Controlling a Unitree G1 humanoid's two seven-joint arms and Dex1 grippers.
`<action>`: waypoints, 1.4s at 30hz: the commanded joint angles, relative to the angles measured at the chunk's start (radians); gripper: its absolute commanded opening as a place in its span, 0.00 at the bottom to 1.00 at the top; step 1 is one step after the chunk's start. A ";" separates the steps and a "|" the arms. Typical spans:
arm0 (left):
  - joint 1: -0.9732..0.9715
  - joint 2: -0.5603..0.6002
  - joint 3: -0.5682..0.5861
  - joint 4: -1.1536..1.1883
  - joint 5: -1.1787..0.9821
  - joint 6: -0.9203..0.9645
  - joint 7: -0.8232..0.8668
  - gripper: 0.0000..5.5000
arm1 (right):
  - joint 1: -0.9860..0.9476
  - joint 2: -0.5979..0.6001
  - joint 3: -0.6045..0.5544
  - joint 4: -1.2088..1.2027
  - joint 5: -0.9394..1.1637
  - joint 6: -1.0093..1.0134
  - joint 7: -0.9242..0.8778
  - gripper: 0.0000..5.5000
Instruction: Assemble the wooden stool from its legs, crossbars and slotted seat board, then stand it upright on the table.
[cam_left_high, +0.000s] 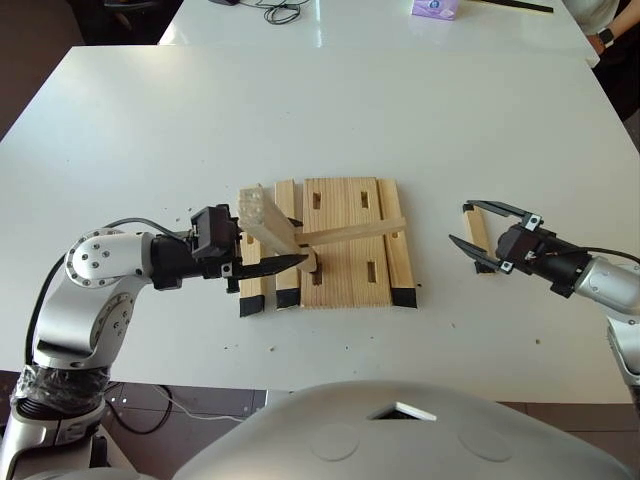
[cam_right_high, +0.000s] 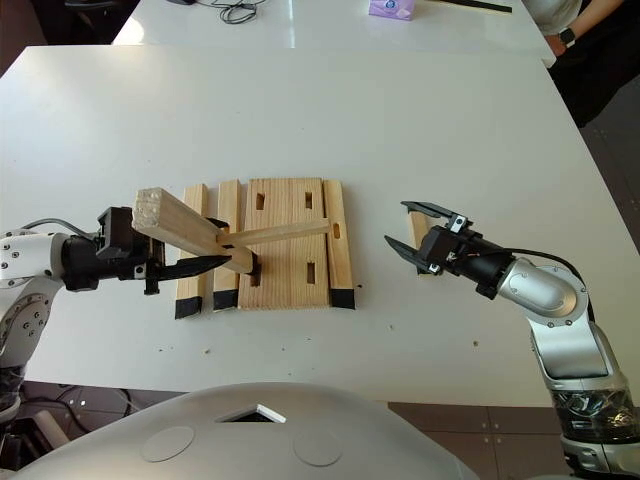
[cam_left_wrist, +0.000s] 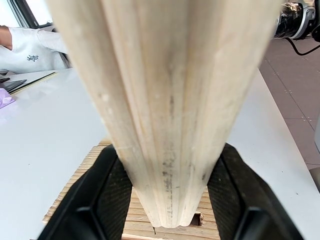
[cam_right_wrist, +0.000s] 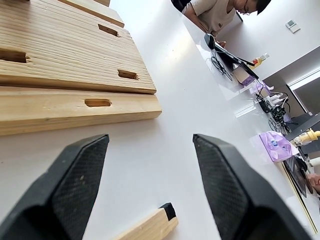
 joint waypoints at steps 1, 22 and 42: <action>0.029 0.000 -0.033 -0.014 0.010 0.008 -0.007 0.37 | -0.005 -0.001 -0.002 -0.013 0.010 0.000 0.006 0.57; 0.100 0.082 0.016 -0.034 -0.032 0.029 -0.050 0.37 | 0.038 0.017 -0.012 -0.063 0.011 0.021 -0.007 0.57; 0.139 0.052 -0.131 0.094 0.213 -0.222 -0.055 0.37 | 0.016 0.023 0.001 -0.066 0.020 0.031 0.001 0.57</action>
